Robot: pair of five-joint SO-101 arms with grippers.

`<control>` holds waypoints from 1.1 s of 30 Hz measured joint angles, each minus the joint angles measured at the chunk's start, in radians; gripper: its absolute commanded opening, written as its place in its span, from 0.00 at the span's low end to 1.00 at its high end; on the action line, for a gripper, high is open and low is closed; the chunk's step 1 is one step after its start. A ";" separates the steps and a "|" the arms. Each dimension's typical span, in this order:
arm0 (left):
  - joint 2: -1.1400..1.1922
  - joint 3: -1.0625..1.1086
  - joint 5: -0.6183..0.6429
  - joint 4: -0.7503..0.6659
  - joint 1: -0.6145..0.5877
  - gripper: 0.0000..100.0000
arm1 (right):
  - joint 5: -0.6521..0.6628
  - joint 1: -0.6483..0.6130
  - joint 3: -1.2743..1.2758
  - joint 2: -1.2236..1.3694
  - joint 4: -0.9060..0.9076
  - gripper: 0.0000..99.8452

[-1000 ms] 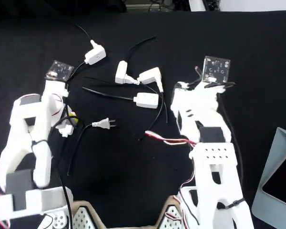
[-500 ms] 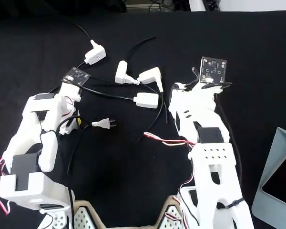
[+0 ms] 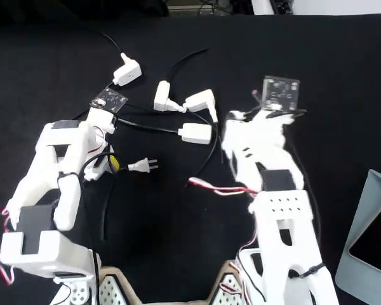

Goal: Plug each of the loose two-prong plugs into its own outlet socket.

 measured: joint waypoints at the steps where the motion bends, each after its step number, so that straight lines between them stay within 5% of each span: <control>1: -0.023 0.000 0.005 0.014 -0.006 0.29 | 0.000 -0.015 0.000 0.000 0.003 0.01; 7: -0.239 0.000 0.031 0.100 -0.080 0.29 | 0.020 -0.147 0.000 0.000 0.009 0.01; 18: -0.529 0.126 0.430 0.127 -0.382 0.29 | 0.060 -0.491 -0.178 0.193 0.009 0.01; 25: -0.615 0.313 0.568 0.121 -0.430 0.29 | 0.178 -0.595 -0.408 0.514 0.009 0.01; 33: -0.667 0.489 0.652 -0.063 -0.474 0.29 | 0.302 -0.626 -0.640 0.818 0.009 0.01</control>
